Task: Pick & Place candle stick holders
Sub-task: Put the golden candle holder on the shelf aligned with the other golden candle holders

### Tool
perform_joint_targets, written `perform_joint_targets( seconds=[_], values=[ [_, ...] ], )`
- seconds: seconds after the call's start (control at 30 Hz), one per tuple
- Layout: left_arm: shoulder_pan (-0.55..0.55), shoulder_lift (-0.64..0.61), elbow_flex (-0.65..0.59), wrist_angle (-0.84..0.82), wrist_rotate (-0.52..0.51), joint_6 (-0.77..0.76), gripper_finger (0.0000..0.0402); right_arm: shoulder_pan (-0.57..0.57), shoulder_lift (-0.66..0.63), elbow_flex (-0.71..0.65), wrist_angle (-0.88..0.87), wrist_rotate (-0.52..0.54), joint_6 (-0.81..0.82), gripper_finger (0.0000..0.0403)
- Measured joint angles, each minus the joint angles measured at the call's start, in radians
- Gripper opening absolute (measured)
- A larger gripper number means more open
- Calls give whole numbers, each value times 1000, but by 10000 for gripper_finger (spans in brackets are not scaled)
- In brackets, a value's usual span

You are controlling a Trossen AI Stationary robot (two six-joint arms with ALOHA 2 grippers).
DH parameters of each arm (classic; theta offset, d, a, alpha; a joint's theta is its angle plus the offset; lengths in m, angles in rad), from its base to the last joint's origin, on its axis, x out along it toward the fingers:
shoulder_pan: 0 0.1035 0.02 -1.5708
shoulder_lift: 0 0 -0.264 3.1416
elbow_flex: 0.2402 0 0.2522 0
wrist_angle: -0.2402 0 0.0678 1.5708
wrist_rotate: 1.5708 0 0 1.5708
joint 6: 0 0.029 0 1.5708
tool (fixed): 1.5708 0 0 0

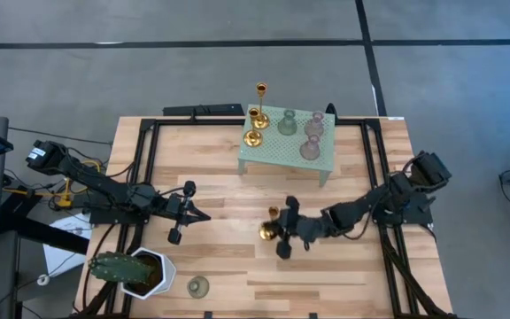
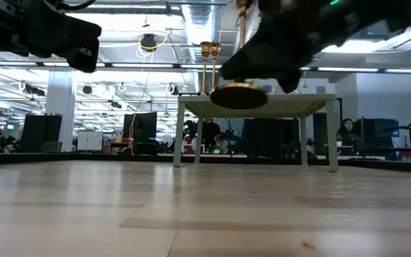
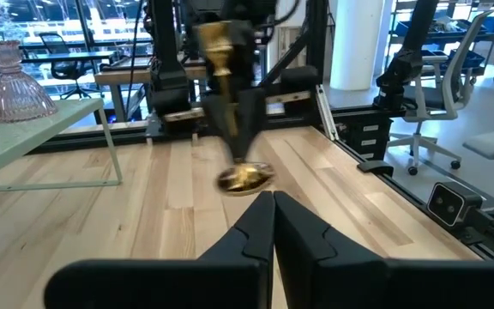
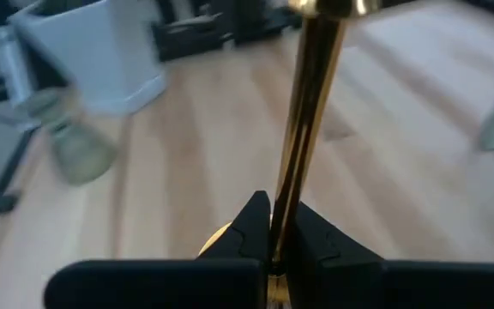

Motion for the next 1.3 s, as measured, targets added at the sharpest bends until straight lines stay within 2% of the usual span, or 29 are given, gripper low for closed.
perform_joint_targets(
  seconds=[0.17,0.3,0.43,0.63,1.0,1.3],
  values=[
    [0,0,0,0,0,0,8,-97,-1,11,75,1,-55,2],
    [0,0,0,0,0,0,8,-153,-1,84,61,-3,-135,2],
    [0,0,0,0,0,0,8,-204,-3,182,-54,-3,-198,1],
    [0,0,0,0,0,0,8,-298,-3,306,-266,-4,-206,1],
    [0,0,0,0,0,0,8,-484,-3,338,-305,-80,-196,1],
    [0,0,0,0,0,0,8,-558,-3,338,-327,-109,-195,1]
  ],
)
